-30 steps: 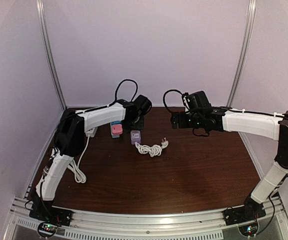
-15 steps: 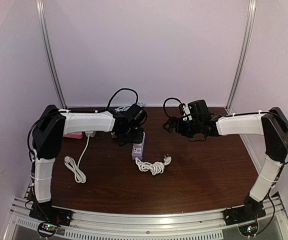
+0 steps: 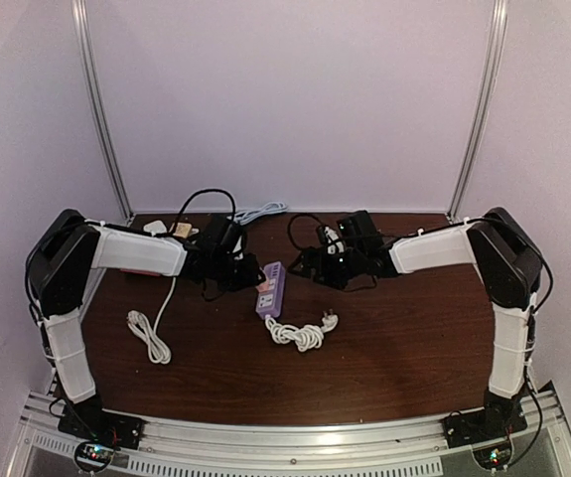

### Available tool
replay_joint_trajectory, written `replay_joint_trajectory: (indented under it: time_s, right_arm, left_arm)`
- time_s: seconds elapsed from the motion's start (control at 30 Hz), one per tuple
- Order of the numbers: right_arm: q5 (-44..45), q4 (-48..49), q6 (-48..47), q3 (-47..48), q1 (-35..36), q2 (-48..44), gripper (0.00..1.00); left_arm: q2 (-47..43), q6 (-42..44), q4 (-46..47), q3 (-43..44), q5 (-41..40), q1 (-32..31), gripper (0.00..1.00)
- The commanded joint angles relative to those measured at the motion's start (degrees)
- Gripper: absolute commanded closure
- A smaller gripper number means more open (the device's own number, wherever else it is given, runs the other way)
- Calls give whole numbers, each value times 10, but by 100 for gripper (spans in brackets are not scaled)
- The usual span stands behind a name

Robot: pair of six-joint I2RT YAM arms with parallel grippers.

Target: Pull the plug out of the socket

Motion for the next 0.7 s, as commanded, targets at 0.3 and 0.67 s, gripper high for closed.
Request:
replay_joint_trajectory:
  time_s: [0.3,0.67]
  right_arm:
    - [-40,-16,38,96,44,94,25]
    - [-12,-37,51,131,54,126,48]
  left_arm:
    - [-5,-47,134,-87,112,30,79]
    - [-4,-44,163,-98,133,30,79]
